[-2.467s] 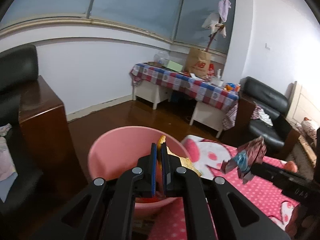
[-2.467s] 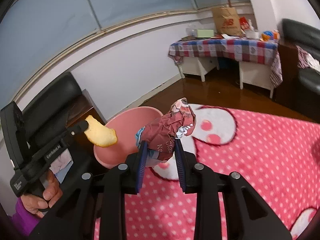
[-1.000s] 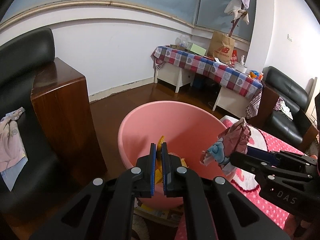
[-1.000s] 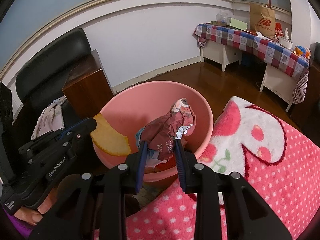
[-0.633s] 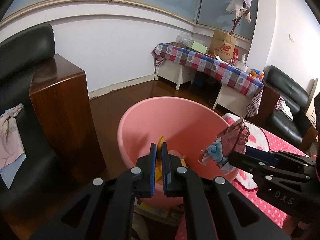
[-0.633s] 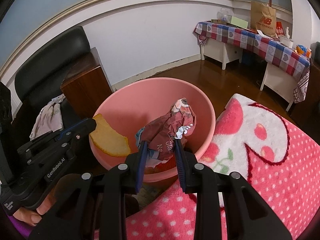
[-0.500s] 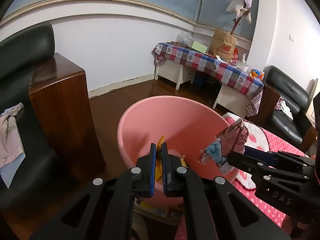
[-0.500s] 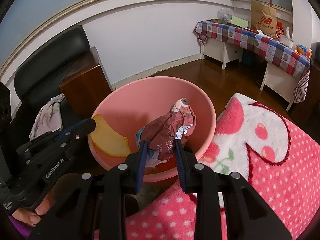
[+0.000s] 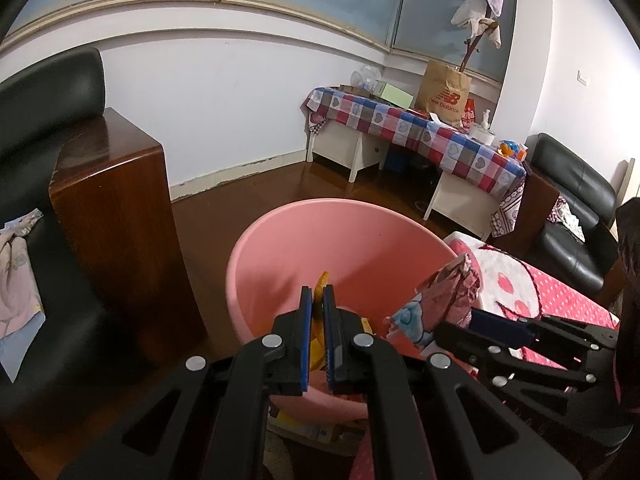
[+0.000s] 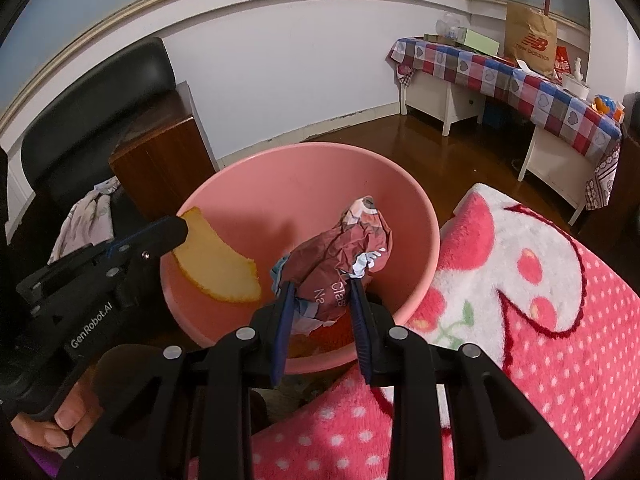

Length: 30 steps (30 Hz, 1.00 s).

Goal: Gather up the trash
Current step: 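Open both tools to drop the peel and wrapper into the bin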

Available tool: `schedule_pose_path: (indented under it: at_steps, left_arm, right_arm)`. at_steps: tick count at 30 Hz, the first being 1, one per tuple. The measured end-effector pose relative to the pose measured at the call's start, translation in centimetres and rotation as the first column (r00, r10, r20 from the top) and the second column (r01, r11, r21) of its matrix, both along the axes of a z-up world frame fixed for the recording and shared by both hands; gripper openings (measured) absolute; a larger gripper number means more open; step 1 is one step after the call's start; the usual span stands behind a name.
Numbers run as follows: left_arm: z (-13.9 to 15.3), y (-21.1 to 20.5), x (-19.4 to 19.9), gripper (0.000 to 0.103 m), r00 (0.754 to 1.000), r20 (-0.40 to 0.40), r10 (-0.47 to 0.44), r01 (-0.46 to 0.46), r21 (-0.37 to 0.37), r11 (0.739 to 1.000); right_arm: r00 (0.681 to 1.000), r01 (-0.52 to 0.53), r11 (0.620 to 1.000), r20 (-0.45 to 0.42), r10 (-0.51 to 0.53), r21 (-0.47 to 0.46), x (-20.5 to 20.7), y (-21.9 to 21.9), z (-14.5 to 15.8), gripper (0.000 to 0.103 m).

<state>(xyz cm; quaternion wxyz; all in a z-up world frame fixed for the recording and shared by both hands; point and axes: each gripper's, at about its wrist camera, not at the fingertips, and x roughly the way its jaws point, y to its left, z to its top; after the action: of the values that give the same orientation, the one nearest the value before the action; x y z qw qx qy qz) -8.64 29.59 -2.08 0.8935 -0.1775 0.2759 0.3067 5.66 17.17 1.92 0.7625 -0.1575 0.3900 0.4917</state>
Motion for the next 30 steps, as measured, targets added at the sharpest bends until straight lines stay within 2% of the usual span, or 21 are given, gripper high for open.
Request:
schedule_pose_path:
  at_steps: [14, 16, 18, 21, 28, 30]
  left_arm:
    - [-0.3, 0.4, 0.6, 0.009, 1.0, -0.017, -0.008, 0.008, -0.023, 1.0]
    - [-0.3, 0.3, 0.6, 0.012, 1.0, -0.014, -0.009, 0.009, -0.02, 1.0]
    - [-0.2, 0.4, 0.5, 0.026, 1.0, -0.009, -0.011, 0.011, -0.022, 1.0]
    - [0.1, 0.1, 0.4, 0.038, 1.0, -0.003, -0.009, 0.009, -0.01, 1.0]
    - [0.7, -0.3, 0.1, 0.043, 1.0, 0.009, -0.015, 0.015, -0.016, 1.0]
    - [0.9, -0.4, -0.1, 0.043, 1.0, 0.018, -0.019, 0.02, -0.024, 1.0]
  right_arm:
    - [1.0, 0.012, 1.0, -0.006, -0.012, -0.017, 0.4, 0.3, -0.3, 0.028]
    - [1.0, 0.013, 1.0, -0.003, -0.013, -0.016, 0.4, 0.2, -0.2, 0.028]
    - [1.0, 0.015, 1.0, -0.003, -0.015, -0.014, 0.4, 0.2, -0.2, 0.028]
    - [1.0, 0.02, 1.0, -0.014, -0.02, -0.012, 0.4, 0.1, -0.2, 0.029]
    - [1.0, 0.013, 1.0, -0.025, -0.013, 0.0, 0.6, 0.0, 0.1, 0.029]
    - [1.0, 0.012, 1.0, -0.026, -0.012, 0.003, 0.6, -0.1, 0.2, 0.033]
